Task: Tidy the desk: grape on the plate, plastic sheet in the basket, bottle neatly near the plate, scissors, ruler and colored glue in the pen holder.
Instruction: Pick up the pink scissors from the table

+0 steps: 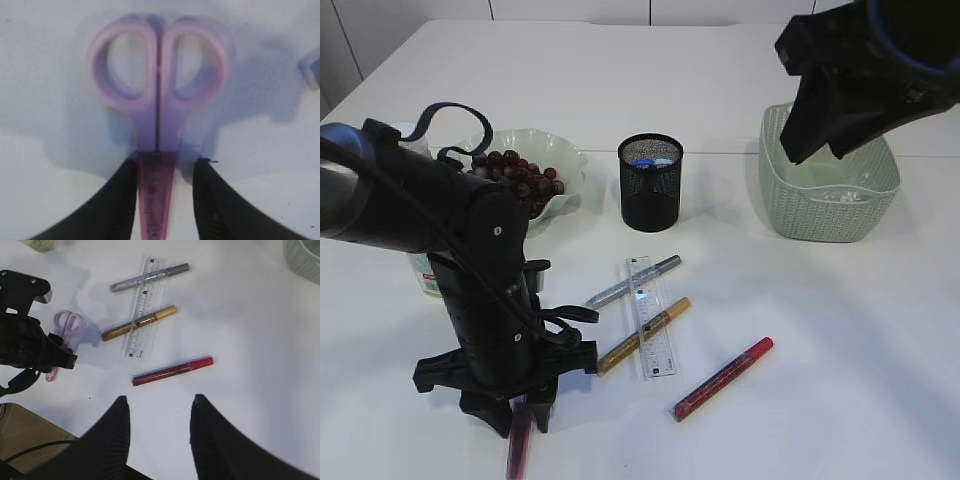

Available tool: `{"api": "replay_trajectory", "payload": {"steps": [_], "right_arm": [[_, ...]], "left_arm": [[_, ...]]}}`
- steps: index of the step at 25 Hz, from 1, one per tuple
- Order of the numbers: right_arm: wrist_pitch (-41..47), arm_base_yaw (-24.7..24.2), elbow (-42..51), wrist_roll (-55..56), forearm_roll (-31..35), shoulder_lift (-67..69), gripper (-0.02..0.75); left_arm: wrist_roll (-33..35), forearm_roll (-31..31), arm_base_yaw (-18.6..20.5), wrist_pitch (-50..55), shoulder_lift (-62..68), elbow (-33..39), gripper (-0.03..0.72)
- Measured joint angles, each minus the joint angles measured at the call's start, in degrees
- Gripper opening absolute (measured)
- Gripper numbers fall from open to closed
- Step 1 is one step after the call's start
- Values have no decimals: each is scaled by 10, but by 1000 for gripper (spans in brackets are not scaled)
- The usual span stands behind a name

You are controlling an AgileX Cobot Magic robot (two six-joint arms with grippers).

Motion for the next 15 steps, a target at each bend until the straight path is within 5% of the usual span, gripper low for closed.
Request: {"api": "replay_trajectory", "payload": {"steps": [15], "right_arm": [[0,0,0,0,0,0,328]], "left_arm": [[0,14,0,-9,0,0,192]]}}
